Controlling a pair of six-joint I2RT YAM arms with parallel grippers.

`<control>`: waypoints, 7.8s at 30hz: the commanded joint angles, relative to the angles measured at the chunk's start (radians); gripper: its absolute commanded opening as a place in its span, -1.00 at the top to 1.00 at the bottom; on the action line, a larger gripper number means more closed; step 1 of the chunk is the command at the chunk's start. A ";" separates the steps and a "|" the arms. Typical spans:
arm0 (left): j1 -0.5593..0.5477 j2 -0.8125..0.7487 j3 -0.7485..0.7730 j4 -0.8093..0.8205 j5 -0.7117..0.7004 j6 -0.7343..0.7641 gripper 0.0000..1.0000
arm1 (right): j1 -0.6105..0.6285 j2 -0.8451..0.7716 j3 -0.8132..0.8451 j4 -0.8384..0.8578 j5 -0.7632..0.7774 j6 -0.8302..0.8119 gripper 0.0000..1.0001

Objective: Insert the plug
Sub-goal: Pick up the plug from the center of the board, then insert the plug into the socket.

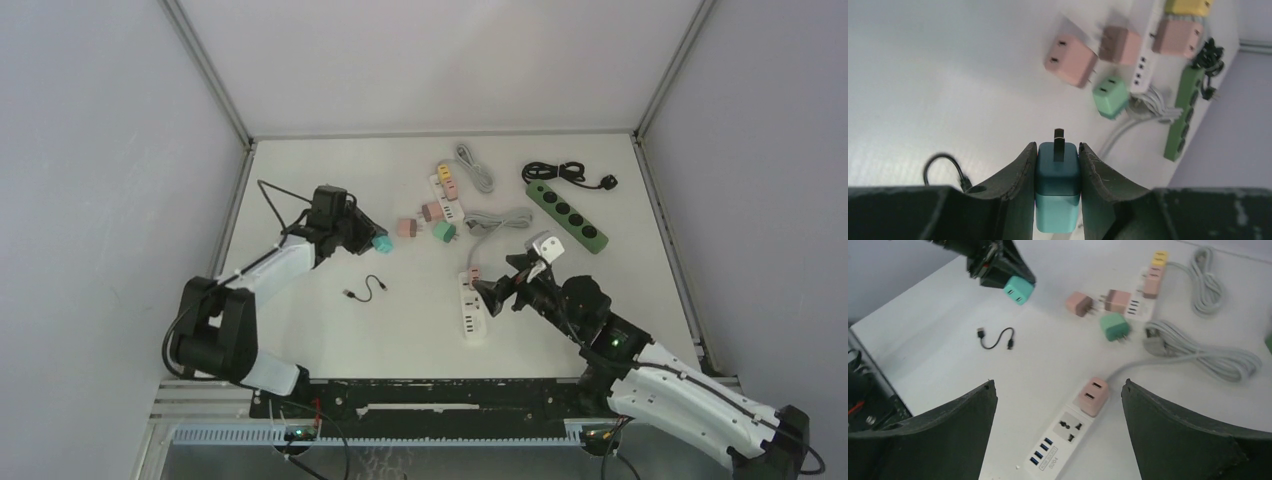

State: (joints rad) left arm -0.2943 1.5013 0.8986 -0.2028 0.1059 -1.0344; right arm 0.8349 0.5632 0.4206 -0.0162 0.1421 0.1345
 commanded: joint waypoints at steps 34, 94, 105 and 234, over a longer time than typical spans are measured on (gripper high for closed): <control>-0.300 -0.707 -0.238 -0.066 -0.104 -0.480 0.99 | 0.495 0.706 0.283 0.659 0.177 -1.086 -0.86; -0.361 -0.734 -0.284 -0.048 -0.244 -0.488 -0.46 | 0.401 0.709 0.290 0.428 0.204 -0.904 1.00; -0.361 -0.733 -0.253 -0.063 -0.396 -0.095 -0.88 | 0.357 0.555 0.437 -0.098 0.266 -0.460 1.00; -0.525 0.257 -0.159 0.598 0.233 0.101 0.36 | 0.024 1.067 0.577 -0.814 0.066 0.480 1.00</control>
State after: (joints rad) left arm -0.8112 1.7432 0.7128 0.3695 0.3336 -0.9199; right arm 0.8875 1.5772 1.0878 -0.8356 0.2440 0.6044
